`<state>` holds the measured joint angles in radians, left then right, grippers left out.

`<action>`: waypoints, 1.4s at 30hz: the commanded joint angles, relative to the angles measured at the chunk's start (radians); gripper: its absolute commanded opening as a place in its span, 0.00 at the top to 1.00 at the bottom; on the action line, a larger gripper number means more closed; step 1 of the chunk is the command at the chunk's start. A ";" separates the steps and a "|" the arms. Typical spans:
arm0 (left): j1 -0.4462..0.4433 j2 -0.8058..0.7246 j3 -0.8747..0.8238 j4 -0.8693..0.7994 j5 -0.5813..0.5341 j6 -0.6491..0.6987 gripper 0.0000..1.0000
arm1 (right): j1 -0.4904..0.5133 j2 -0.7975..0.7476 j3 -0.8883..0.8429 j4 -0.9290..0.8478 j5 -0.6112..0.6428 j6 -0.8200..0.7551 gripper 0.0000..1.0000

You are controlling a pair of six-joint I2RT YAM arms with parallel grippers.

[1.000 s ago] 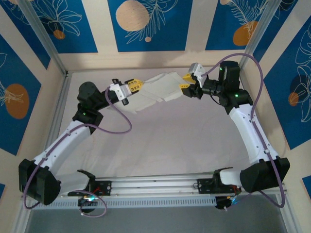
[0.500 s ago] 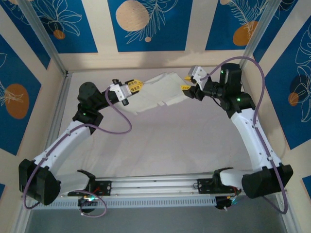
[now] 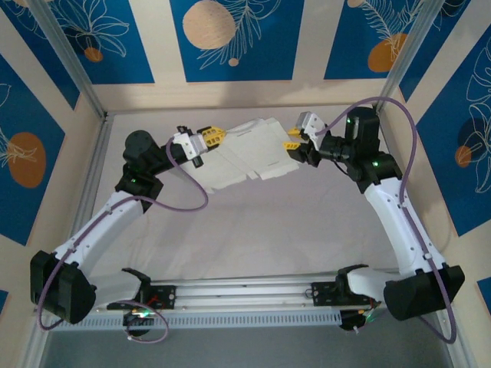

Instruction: Fold the paper box

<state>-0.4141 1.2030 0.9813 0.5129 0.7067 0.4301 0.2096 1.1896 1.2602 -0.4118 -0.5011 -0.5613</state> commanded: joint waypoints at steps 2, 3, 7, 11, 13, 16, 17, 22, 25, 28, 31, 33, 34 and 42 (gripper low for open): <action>0.014 -0.022 -0.008 0.046 0.037 -0.023 1.00 | 0.005 0.036 0.047 -0.052 -0.048 -0.001 0.75; 0.015 -0.022 -0.008 0.051 0.037 -0.028 1.00 | 0.006 0.043 0.057 -0.060 -0.056 -0.003 0.77; 0.020 -0.026 -0.007 0.046 0.048 -0.024 1.00 | 0.014 0.059 0.060 -0.050 -0.002 -0.012 0.69; 0.021 -0.039 -0.007 0.011 0.067 -0.006 1.00 | 0.008 0.034 0.052 -0.028 0.058 -0.019 0.68; 0.021 -0.044 -0.010 0.003 0.074 0.000 1.00 | 0.005 0.019 0.042 -0.022 0.090 -0.029 0.66; 0.021 -0.047 -0.012 -0.003 0.078 0.001 1.00 | 0.004 0.000 0.022 -0.012 0.117 -0.041 0.61; 0.021 -0.046 -0.012 -0.004 0.077 0.001 1.00 | 0.004 -0.003 0.018 -0.011 0.124 -0.044 0.61; 0.021 -0.046 -0.012 -0.006 0.077 0.003 1.00 | 0.012 -0.004 0.008 -0.011 0.126 -0.038 0.61; 0.021 -0.047 -0.010 -0.002 0.077 0.001 1.00 | 0.019 0.003 0.012 -0.037 0.074 -0.043 0.61; 0.021 -0.046 -0.013 0.008 0.074 -0.004 1.00 | 0.034 0.011 0.016 -0.069 0.016 -0.060 0.61; 0.021 -0.045 -0.012 0.012 0.073 -0.007 1.00 | 0.043 0.023 0.016 -0.082 -0.003 -0.065 0.67; 0.021 -0.046 -0.012 0.013 0.071 -0.006 1.00 | 0.042 0.029 0.018 -0.086 -0.009 -0.069 0.74; 0.021 -0.046 -0.013 0.013 0.071 -0.006 1.00 | 0.043 0.030 0.020 -0.090 -0.012 -0.069 0.78; 0.021 -0.050 -0.021 0.003 0.029 0.012 0.89 | 0.055 0.026 0.042 -0.112 0.044 -0.088 1.00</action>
<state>-0.4011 1.1759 0.9665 0.4919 0.7502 0.4309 0.2546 1.2209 1.2873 -0.4889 -0.4816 -0.6361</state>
